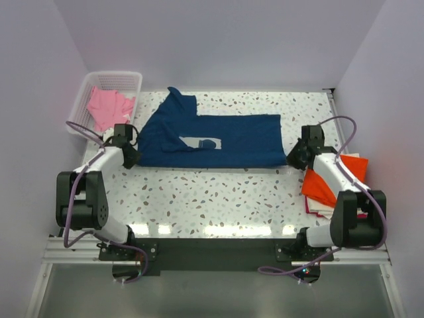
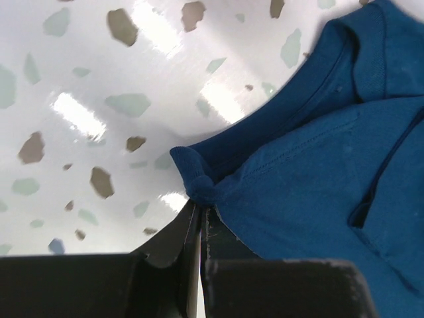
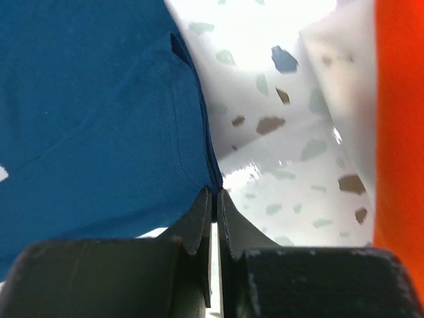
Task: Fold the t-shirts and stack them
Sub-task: Fold the tshirt
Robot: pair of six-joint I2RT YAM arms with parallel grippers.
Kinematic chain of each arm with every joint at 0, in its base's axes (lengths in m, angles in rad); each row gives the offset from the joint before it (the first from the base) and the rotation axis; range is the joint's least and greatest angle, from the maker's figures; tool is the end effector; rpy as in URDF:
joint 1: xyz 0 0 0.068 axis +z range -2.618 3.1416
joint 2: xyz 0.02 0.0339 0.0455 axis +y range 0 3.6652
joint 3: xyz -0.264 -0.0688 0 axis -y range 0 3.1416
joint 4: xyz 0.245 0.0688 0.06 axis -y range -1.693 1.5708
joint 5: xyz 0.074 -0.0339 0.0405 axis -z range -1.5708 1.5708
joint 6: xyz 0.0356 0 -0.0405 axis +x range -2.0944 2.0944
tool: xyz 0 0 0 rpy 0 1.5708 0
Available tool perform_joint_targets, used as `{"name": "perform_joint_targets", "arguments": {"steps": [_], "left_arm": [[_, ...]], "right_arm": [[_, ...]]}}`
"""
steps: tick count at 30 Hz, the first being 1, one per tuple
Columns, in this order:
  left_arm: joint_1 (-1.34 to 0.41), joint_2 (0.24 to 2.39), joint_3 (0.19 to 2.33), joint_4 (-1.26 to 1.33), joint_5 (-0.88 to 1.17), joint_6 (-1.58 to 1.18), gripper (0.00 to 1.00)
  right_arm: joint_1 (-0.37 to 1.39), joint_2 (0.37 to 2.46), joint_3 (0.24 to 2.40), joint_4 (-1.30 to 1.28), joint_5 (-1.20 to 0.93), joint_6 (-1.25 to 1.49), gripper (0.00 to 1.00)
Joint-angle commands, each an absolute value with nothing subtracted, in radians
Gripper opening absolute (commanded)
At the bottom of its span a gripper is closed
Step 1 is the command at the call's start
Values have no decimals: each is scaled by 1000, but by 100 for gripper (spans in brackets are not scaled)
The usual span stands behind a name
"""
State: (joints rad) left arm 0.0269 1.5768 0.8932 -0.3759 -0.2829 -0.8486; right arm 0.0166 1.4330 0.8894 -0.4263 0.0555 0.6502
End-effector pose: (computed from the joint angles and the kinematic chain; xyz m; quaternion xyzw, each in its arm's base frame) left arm 0.3020 0.0181 0.1749 -0.4383 0.8524 0.0251 0.2840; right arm 0.2864 0.0028 0.2093 0.3053 0.9048 0.0718 0.2882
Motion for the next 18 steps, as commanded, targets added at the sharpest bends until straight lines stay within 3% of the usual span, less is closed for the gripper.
{"name": "perform_joint_targets", "arguments": {"steps": [1, 16, 18], "left_arm": [[43, 1480, 850, -442, -342, -839, 0], [48, 1013, 620, -658, -393, -1003, 0], [48, 971, 601, -683, -382, -1025, 8]], "right_arm": [[-24, 1317, 815, -518, 48, 626, 0], [-51, 884, 643, -842, -63, 713, 0], [-51, 838, 634, -874, -75, 715, 9]]}}
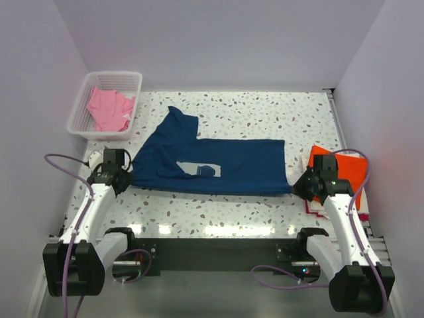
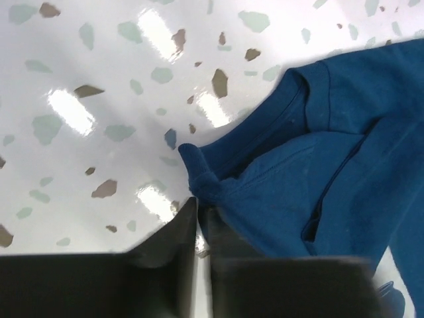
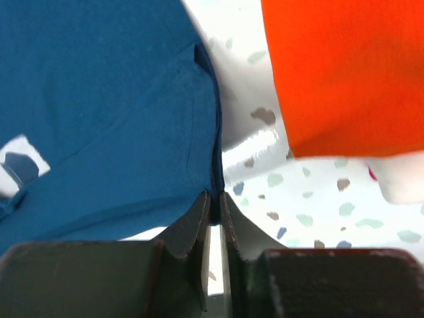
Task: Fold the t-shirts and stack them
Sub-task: Fold the tshirt
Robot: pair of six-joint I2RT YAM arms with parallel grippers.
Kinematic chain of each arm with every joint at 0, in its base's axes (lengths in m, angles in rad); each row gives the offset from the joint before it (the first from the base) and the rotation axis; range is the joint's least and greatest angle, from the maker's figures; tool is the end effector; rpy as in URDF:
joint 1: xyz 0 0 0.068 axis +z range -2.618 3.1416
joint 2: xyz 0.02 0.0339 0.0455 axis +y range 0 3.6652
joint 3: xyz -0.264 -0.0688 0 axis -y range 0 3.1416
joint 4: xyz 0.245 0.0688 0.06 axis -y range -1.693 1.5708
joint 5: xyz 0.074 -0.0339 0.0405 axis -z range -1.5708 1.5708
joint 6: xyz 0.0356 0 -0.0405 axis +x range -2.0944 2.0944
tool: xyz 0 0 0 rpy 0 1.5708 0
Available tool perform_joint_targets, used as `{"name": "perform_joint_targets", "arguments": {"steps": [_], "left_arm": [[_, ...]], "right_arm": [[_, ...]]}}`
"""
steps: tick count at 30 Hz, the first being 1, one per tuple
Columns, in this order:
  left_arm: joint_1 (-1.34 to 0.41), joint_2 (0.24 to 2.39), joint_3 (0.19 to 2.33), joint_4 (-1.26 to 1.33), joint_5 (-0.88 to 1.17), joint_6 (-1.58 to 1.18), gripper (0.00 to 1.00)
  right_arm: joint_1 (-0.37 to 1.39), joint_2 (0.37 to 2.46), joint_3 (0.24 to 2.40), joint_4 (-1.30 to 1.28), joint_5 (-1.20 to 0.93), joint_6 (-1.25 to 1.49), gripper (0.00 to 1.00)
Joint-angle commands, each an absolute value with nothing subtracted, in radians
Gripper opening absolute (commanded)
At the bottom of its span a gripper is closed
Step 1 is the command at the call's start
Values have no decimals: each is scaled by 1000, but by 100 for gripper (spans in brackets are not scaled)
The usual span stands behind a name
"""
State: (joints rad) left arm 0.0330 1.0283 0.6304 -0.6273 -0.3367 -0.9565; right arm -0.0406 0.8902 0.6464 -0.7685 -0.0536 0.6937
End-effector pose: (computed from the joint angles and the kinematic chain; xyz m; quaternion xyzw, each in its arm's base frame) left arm 0.1882 0.0180 0.2080 -0.4905 0.8141 0.0261 0.3097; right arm 0.1641 -0.0048 0.2249 0.3380 0.8995 0.1128 0.2527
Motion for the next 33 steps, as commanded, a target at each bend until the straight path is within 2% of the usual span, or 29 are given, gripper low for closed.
{"name": "perform_joint_targets", "arguments": {"steps": [1, 3, 4, 5, 6, 7, 9, 10, 14, 15, 19, 23, 28, 33], "left_arm": [[48, 959, 600, -689, -370, -1035, 28], [48, 928, 604, -709, -361, -1043, 48], [48, 917, 607, -713, -353, -1042, 62], [48, 905, 612, -713, -345, -1034, 67], [48, 882, 627, -709, -338, -1020, 70], [48, 873, 629, -668, -289, -970, 74], [48, 848, 647, -625, -224, -910, 76], [48, 842, 653, -588, -168, -864, 76], [43, 804, 672, -480, -37, -752, 76], [38, 802, 693, -468, -26, -729, 81], [9, 828, 790, -474, -34, -551, 84], [9, 838, 822, -456, 24, -476, 85], [-17, 766, 743, -332, 40, -428, 85], [-18, 755, 755, -334, 32, -419, 85]], "right_arm": [[-52, 822, 632, -883, -87, 712, 13], [-51, 786, 634, -905, -101, 690, 25], [-51, 773, 637, -911, -104, 675, 27], [-51, 764, 652, -916, -101, 655, 31], [-51, 741, 652, -904, -115, 632, 45], [-49, 729, 641, -872, -164, 609, 49], [-46, 703, 615, -804, -258, 581, 65], [-48, 701, 620, -795, -259, 577, 68], [46, 745, 701, -738, -152, 552, 69], [117, 770, 724, -720, -77, 554, 69], [328, 893, 824, -643, 72, 577, 68], [556, 1076, 922, -508, 195, 580, 64], [771, 1317, 1082, -393, 301, 519, 63], [893, 1613, 1250, -273, 319, 445, 61]]}}
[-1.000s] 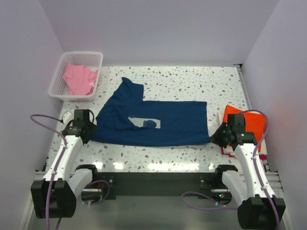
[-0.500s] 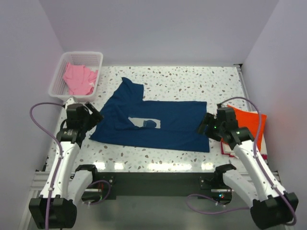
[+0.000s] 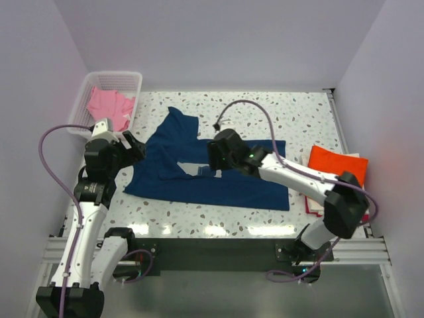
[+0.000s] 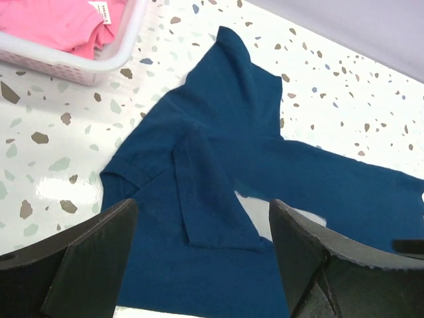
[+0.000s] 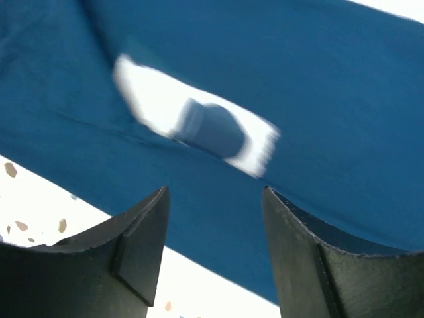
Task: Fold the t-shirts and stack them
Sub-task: Fold the tshirt
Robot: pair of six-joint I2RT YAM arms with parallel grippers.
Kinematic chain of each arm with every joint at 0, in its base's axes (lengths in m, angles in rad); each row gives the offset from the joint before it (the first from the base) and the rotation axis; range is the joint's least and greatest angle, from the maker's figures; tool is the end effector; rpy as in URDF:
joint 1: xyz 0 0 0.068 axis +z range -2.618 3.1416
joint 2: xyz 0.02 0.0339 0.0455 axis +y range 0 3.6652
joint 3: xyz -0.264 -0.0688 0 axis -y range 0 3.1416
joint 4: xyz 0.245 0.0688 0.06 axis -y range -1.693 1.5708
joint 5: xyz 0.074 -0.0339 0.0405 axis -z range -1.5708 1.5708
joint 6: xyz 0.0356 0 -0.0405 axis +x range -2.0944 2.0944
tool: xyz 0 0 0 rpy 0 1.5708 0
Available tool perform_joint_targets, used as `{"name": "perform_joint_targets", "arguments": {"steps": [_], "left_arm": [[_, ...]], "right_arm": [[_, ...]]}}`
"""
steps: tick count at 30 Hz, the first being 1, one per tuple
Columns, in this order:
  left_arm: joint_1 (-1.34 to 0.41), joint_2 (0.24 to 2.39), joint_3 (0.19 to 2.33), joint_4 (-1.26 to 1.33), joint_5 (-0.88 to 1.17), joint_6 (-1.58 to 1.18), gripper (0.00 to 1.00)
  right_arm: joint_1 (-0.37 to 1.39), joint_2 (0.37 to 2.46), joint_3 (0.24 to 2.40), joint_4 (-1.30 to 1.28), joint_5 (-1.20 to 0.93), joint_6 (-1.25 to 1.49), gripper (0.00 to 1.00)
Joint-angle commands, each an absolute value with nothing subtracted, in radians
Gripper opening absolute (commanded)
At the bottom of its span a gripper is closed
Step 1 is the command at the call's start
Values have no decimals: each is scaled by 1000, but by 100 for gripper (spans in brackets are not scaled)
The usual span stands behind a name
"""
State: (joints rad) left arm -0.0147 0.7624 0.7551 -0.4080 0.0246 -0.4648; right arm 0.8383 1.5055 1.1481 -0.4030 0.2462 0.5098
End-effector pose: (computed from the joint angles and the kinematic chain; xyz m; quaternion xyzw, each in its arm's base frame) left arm 0.1748 -0.0034 0.3098 -0.1804 0.8180 -0.1397 0.5280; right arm 0.2284 0.2410 0.2726 -0.1014 0.9077 0.1560 0.3761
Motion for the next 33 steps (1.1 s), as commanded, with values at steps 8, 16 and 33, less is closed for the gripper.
{"name": "perform_joint_targets", "arguments": {"steps": [8, 16, 33], "left_arm": [[-17, 764, 782, -388, -95, -423, 85], [-17, 762, 788, -411, -172, -426, 86], [-17, 808, 793, -419, -175, -426, 86]], "right_arm": [[1058, 2017, 1610, -199, 331, 341, 51], [1091, 2269, 1808, -193, 315, 337, 44], [1104, 2350, 1884, -203, 290, 362, 43]]}}
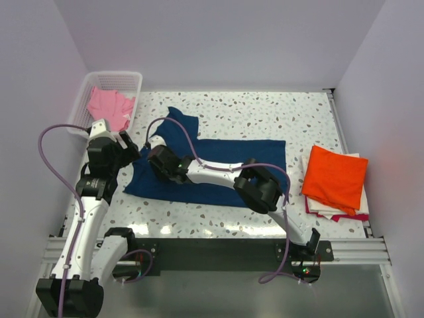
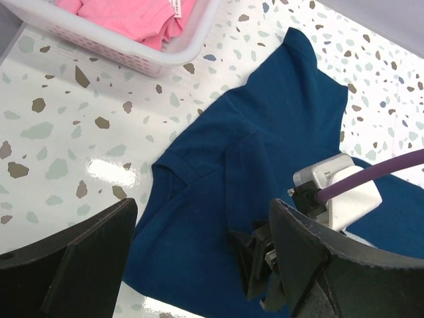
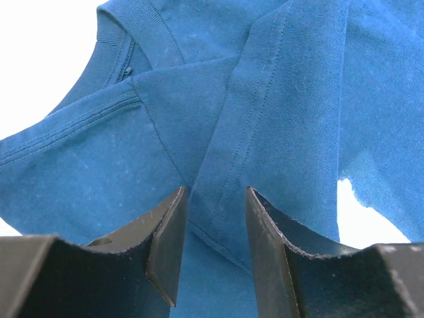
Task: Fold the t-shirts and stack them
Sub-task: Fold the tshirt
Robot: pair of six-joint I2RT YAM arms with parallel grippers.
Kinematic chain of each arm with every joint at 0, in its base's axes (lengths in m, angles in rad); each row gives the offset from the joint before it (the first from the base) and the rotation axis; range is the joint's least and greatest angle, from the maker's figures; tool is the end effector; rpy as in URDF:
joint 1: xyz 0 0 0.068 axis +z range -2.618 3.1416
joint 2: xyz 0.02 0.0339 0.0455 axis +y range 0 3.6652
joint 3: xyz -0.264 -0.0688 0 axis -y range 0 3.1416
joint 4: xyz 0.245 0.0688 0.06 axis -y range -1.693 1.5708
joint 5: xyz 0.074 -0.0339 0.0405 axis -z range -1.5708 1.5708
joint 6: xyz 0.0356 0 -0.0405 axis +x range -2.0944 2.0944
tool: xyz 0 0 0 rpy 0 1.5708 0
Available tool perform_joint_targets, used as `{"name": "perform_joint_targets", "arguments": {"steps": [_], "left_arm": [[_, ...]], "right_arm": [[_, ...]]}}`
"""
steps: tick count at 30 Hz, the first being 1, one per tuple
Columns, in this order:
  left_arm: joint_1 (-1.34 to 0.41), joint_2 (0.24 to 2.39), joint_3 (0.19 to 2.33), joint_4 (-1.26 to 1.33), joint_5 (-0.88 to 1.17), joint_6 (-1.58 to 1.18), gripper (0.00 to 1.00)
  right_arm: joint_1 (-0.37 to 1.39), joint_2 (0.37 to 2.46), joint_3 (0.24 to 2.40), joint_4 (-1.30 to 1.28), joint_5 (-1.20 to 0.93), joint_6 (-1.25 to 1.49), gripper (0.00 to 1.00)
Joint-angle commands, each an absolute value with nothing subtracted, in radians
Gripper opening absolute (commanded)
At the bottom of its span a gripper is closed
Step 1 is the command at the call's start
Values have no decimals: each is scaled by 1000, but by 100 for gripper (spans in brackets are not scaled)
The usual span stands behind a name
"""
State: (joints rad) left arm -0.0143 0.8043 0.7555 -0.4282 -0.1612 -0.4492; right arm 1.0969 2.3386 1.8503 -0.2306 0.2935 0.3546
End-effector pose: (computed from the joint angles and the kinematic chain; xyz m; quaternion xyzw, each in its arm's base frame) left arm 0.1815 0.0031 0.3015 -0.2246 0.8223 -0.0521 0.5203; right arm 0.2507 0.4662 0.1703 -0.2704 0.8614 0.1717 0.3941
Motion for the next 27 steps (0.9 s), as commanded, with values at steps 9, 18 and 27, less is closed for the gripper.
{"name": "perform_joint_targets", "arguments": {"steps": [9, 18, 27], "left_arm": [[-17, 818, 793, -419, -175, -426, 86], [-17, 819, 790, -423, -176, -428, 86], [-17, 822, 792, -428, -176, -429, 86]], "right_arm": [[1115, 2376, 1882, -209, 288, 368, 40], [1115, 2361, 1858, -198, 305, 368, 25], [1095, 2303, 1859, -203, 316, 380, 11]]}}
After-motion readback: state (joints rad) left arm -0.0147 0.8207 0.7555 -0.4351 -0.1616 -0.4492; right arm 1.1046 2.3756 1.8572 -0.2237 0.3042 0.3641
